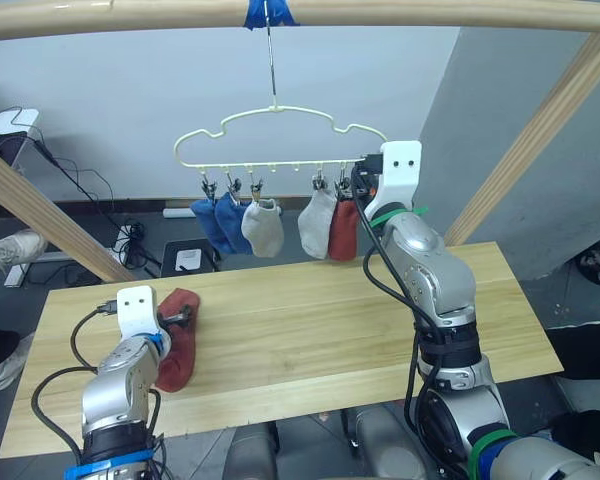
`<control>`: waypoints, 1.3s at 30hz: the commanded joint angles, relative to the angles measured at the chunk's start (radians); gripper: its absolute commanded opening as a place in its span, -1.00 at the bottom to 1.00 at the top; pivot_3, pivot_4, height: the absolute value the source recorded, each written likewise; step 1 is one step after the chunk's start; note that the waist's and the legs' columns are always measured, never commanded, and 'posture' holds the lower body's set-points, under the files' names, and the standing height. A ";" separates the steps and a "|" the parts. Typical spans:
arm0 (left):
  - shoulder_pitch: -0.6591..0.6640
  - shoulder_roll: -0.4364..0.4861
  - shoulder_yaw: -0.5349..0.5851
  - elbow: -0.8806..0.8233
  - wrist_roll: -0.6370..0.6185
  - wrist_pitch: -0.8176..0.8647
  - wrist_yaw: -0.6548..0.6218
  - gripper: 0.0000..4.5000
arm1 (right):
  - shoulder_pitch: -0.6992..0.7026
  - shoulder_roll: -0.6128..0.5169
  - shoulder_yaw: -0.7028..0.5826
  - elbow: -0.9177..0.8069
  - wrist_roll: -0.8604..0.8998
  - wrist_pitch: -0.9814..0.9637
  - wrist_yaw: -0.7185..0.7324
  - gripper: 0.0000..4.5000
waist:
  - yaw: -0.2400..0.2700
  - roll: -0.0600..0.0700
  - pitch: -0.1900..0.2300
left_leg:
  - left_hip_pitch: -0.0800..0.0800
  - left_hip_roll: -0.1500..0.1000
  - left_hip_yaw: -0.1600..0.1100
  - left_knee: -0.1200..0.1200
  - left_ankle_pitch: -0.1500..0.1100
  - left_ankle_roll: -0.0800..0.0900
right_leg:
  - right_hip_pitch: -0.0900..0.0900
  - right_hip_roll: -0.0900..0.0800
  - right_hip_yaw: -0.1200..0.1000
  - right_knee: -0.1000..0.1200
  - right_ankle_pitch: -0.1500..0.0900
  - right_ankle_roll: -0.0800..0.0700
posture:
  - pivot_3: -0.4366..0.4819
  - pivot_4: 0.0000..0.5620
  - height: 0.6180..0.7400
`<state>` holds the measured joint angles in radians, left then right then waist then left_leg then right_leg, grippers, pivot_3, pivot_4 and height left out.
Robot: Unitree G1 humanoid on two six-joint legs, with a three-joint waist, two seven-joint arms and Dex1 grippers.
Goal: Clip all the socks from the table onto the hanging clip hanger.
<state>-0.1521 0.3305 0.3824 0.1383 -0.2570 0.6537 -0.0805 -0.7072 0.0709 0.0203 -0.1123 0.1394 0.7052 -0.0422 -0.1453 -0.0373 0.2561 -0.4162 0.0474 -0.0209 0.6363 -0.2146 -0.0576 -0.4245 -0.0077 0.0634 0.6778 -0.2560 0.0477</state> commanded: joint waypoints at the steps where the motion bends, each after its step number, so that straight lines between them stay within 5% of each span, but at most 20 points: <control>1: -0.011 0.020 0.006 0.028 -0.002 0.015 -0.010 0.99 | -0.029 0.004 -0.003 -0.045 0.012 -0.003 0.011 -1.00 | 0.000 0.000 0.000 | 0.000 0.000 0.000 0.000 0.000 0.000 | 0.000 0.000 0.000 0.000 0.000 0.000 | -0.40 0.03 1.00; 6: -0.018 0.028 -0.009 0.069 0.012 0.011 -0.020 0.91 | -0.027 0.007 -0.002 -0.051 0.012 0.007 0.014 -1.00 | 0.000 0.001 0.001 | 0.000 0.000 0.000 -0.002 0.000 0.000 | 0.000 0.000 0.000 -0.001 0.000 0.000 | -0.41 0.03 1.00; 14: -0.005 0.042 -0.044 0.082 0.035 -0.009 -0.043 -0.03 | -0.029 0.012 -0.003 -0.049 0.010 0.006 0.016 -1.00 | 0.000 0.001 0.001 | 0.001 0.000 0.001 -0.003 0.000 0.000 | 0.000 0.000 0.001 -0.002 0.000 0.000 | -0.41 0.02 1.00; 24: 0.035 0.047 -0.181 -0.006 0.074 -0.145 -0.163 -0.95 | -0.028 0.017 -0.005 -0.054 0.005 0.011 0.012 -1.00 | 0.001 0.003 0.002 | 0.001 0.000 0.002 -0.007 0.000 0.000 | -0.001 -0.001 0.001 -0.006 0.000 0.000 | -0.43 0.03 1.00; 32: 0.028 -0.012 -0.524 -0.292 0.091 -0.262 -0.402 -1.00 | -0.030 0.003 -0.013 -0.069 0.000 0.021 0.008 -1.00 | 0.004 0.005 0.006 | -0.004 0.000 0.004 -0.009 0.000 0.000 | -0.001 -0.003 0.002 -0.015 0.003 -0.003 | -0.50 0.02 1.00; 39: -0.124 -0.165 -0.674 -0.223 0.191 -0.378 -0.346 -1.00 | -0.038 -0.003 -0.015 -0.073 -0.001 0.024 0.002 -1.00 | -0.001 0.006 0.007 | -0.004 0.000 0.005 -0.010 0.000 0.000 | -0.002 -0.002 0.003 -0.017 0.001 0.000 | -0.53 -0.01 1.00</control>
<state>-0.2509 0.1871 -0.2745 -0.1098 -0.0935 0.3197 -0.4531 -0.7266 0.0620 0.0092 -0.1345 0.1375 0.7338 -0.0338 -0.1460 -0.0312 0.2628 -0.4205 0.0469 -0.0155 0.6259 -0.2150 -0.0576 -0.4264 -0.0096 0.0662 0.6615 -0.2549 0.0482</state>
